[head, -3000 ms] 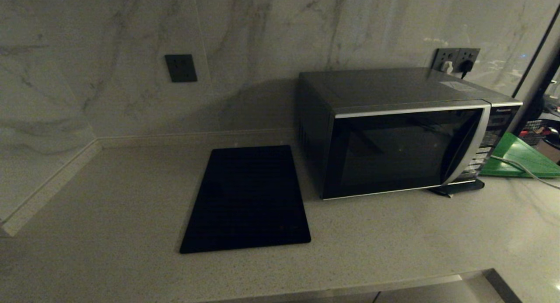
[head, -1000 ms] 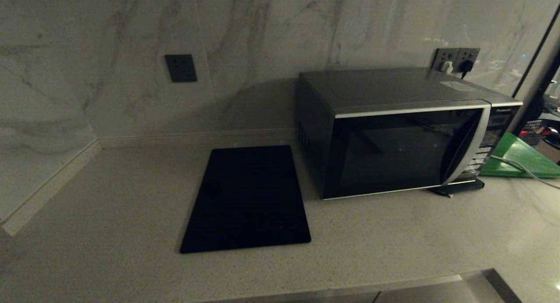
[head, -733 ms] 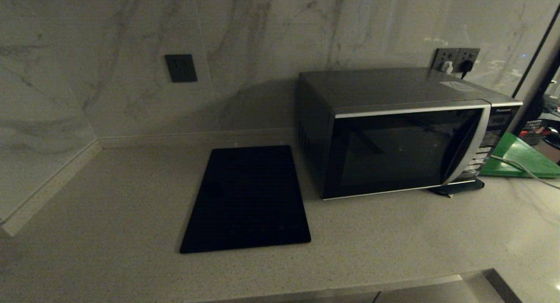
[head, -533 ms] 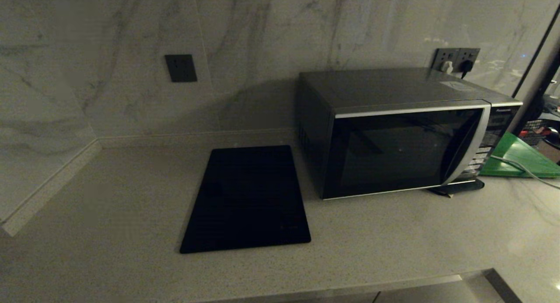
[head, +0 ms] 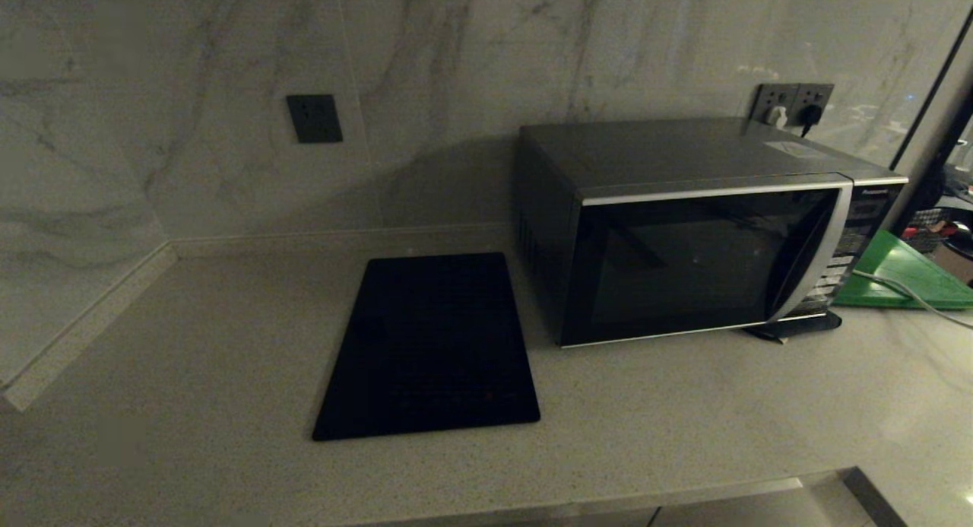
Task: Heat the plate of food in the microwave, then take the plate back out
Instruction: Open the microwave oven
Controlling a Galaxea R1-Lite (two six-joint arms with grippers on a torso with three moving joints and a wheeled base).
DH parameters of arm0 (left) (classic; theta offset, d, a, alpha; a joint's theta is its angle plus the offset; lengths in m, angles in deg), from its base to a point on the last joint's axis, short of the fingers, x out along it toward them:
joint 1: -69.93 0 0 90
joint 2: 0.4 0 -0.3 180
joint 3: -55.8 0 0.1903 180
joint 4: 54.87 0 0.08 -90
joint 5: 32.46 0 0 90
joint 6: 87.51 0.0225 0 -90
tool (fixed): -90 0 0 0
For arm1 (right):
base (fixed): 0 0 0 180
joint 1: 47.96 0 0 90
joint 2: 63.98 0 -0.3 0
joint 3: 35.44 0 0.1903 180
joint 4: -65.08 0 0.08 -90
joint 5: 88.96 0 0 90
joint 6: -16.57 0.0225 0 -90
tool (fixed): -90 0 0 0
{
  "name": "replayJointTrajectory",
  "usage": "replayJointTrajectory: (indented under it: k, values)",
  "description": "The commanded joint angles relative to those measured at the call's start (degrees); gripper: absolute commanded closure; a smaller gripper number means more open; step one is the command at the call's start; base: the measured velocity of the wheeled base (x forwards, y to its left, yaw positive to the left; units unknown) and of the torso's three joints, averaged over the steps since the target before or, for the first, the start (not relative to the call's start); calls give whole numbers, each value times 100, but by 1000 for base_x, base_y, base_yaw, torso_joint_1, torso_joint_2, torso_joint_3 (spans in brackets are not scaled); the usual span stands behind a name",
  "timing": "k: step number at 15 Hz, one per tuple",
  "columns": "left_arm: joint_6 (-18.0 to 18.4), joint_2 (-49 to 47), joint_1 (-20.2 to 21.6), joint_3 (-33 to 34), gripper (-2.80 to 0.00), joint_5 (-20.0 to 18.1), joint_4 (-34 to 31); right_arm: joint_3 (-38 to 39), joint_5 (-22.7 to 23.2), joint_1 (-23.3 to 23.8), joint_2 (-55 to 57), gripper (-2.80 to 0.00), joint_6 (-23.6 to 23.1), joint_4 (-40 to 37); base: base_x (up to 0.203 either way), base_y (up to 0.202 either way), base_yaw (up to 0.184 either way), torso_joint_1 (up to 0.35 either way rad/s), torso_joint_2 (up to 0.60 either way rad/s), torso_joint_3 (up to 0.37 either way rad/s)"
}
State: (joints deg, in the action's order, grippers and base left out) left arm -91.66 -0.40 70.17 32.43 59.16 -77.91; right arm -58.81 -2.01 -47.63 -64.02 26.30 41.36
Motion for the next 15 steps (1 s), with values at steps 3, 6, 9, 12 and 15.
replayJointTrajectory:
  k: [3,6,9,12,15]
  values:
    - [1,-9,2,0,0,5,2,-59,5,-4,5,0,-28,274,0,0,0,0,0,0]
    - [-6,-9,2,0,0,5,2,-628,14,-4,50,0,-21,135,0,0,0,0,0,0]
    - [1,-9,2,0,0,5,2,-1805,17,-6,452,0,-4,-331,0,0,0,0,0,0]
    - [1,-9,2,0,0,5,2,-2719,-61,-1,1537,0,-7,-495,0,0,0,0,0,0]
    - [-7,-9,2,0,0,6,2,-3607,-543,-2,2904,0,-22,-516,0,0,0,0,0,0]
